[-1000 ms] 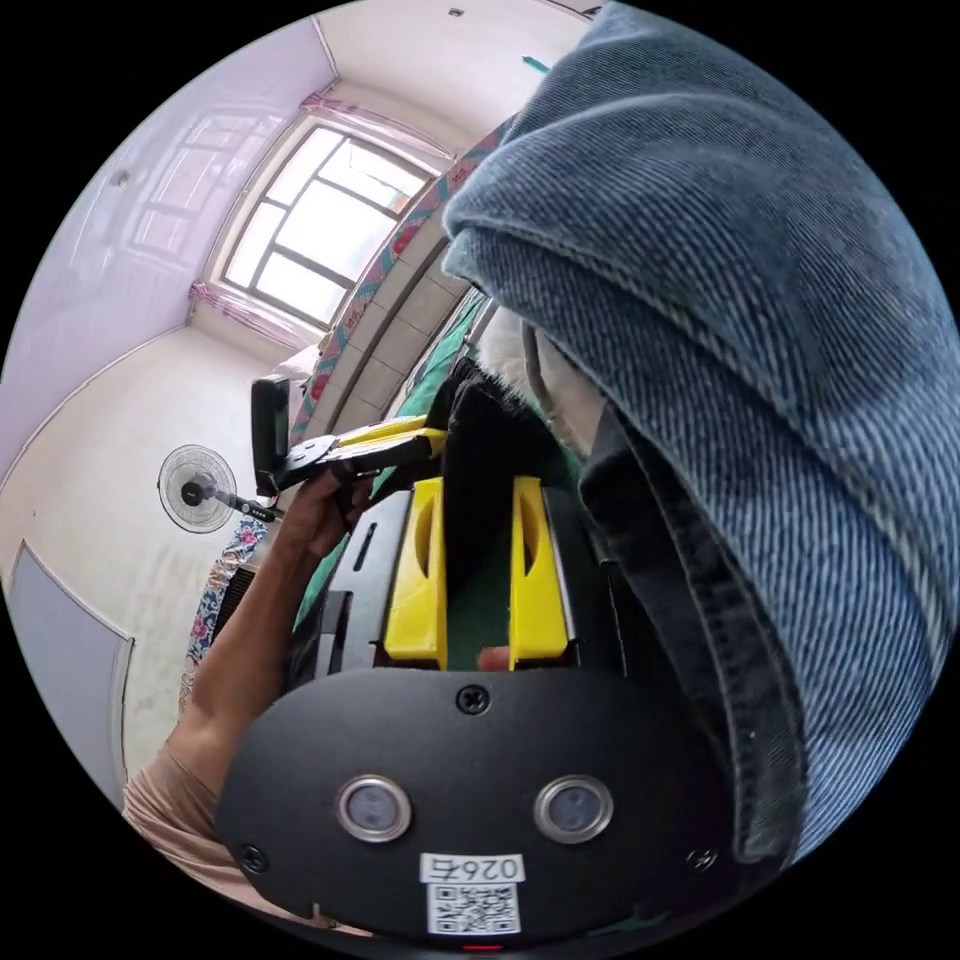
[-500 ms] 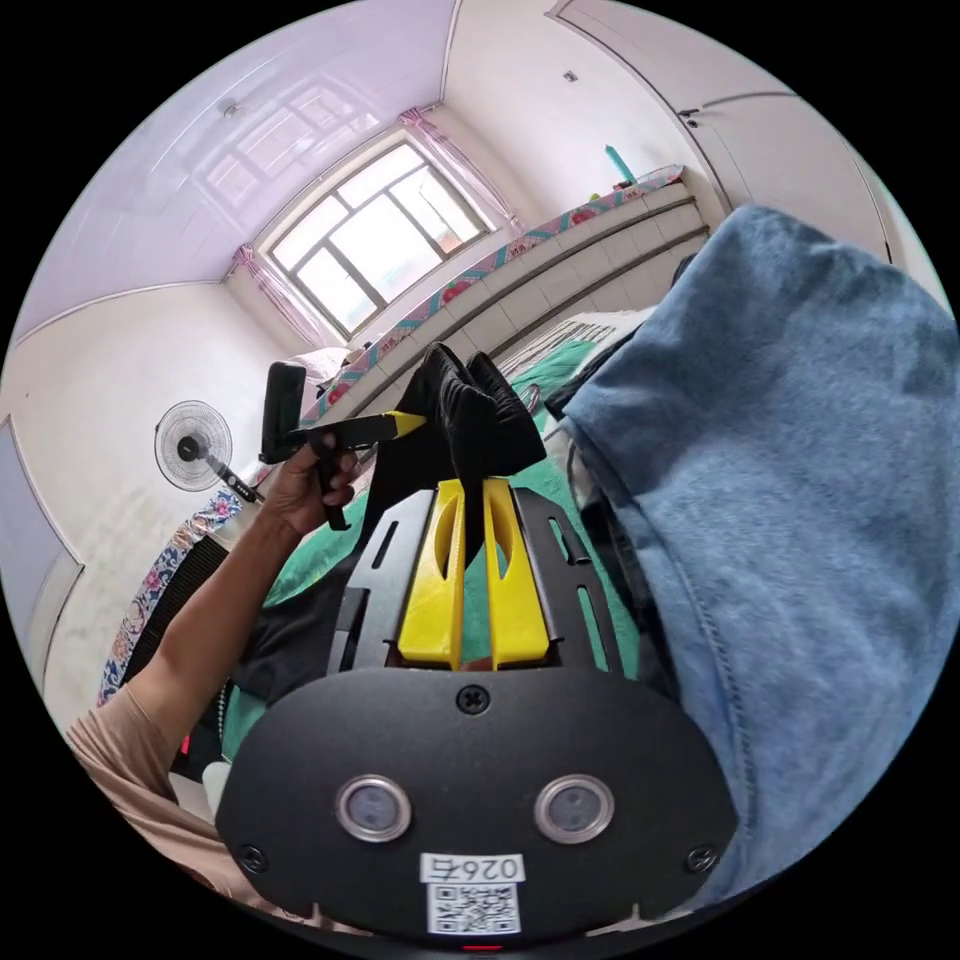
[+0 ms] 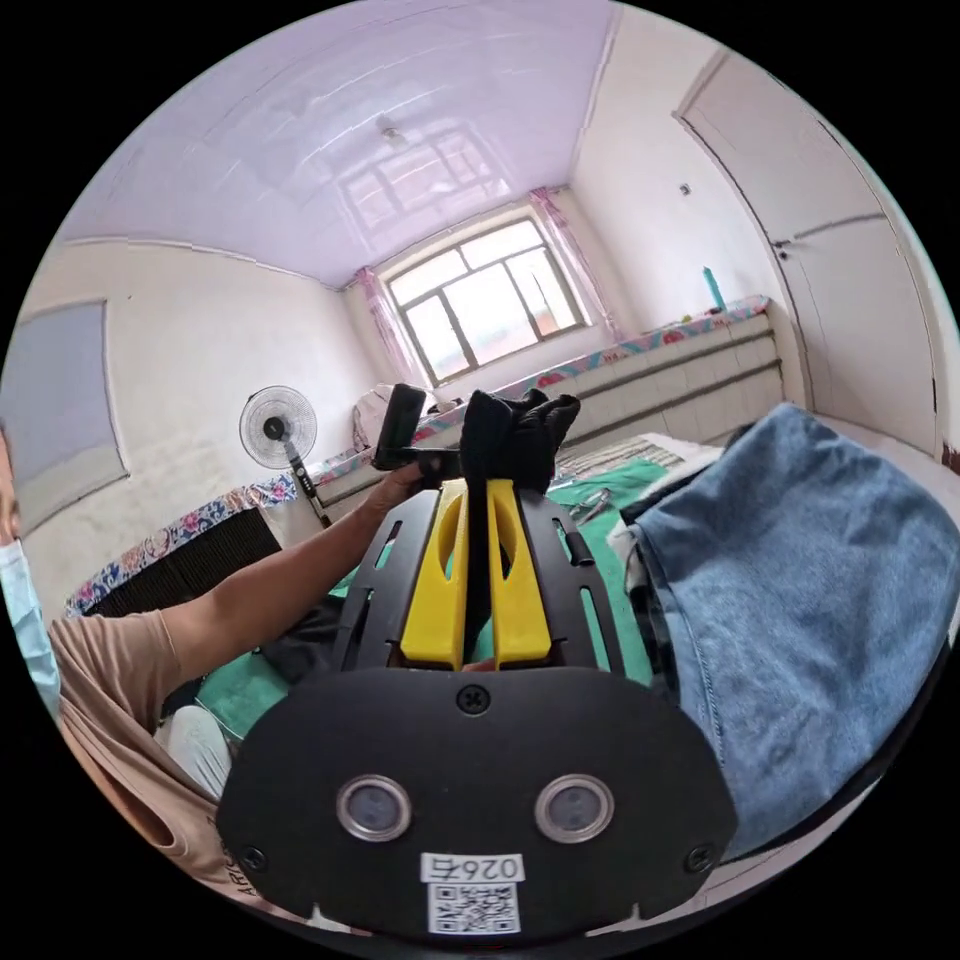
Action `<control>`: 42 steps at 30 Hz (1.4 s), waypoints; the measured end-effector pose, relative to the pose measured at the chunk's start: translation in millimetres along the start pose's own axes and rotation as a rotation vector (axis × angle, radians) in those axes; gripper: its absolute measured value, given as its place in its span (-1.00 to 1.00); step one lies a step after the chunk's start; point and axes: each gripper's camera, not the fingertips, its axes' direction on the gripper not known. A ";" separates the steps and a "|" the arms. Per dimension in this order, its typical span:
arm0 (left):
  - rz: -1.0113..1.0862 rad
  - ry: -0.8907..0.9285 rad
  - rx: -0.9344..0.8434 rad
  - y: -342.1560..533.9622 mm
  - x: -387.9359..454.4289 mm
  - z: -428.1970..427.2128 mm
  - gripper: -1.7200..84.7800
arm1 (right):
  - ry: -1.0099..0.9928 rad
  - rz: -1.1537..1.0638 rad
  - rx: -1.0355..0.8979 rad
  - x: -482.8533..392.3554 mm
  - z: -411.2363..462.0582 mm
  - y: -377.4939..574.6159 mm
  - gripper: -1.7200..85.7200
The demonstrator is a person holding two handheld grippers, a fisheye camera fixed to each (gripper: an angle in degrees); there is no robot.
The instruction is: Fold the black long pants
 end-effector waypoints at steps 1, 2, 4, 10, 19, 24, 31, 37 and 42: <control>-0.004 -0.007 0.027 14.6 1.2 -19.5 -0.94 | -0.016 -0.041 -0.003 -20.1 11.1 -0.2 -0.98; -0.008 -0.015 0.048 30.5 2.5 -37.5 -0.94 | -0.036 -0.080 -0.011 -39.8 23.5 0.1 -0.98; -0.023 -0.033 0.067 56.5 3.7 -62.6 -0.94 | -0.069 -0.141 -0.040 -70.2 45.1 1.3 -0.98; -0.133 -0.088 0.117 153.3 2.4 -125.1 -0.94 | -0.194 -0.262 -0.193 -160.0 131.2 19.5 -0.98; -0.442 -0.203 0.102 282.8 -7.7 -162.6 -0.87 | -0.323 -0.403 -0.525 -264.2 275.9 72.1 -0.95; -0.625 -0.399 -0.216 316.6 -9.9 -157.4 -0.79 | -0.306 -0.591 -0.883 -310.5 356.9 135.7 -0.87; -0.722 -0.555 -0.160 324.5 42.1 -201.4 -0.96 | -0.579 -0.531 -1.086 -315.9 379.6 119.3 -0.84; -0.437 -0.573 0.076 293.1 104.2 -160.9 -0.98 | -0.329 -0.402 -1.001 -260.1 398.1 90.7 -0.96; -0.677 -0.573 -0.076 313.9 81.2 -139.6 -0.98 | -0.256 -0.355 -1.138 -225.6 424.8 106.7 -0.98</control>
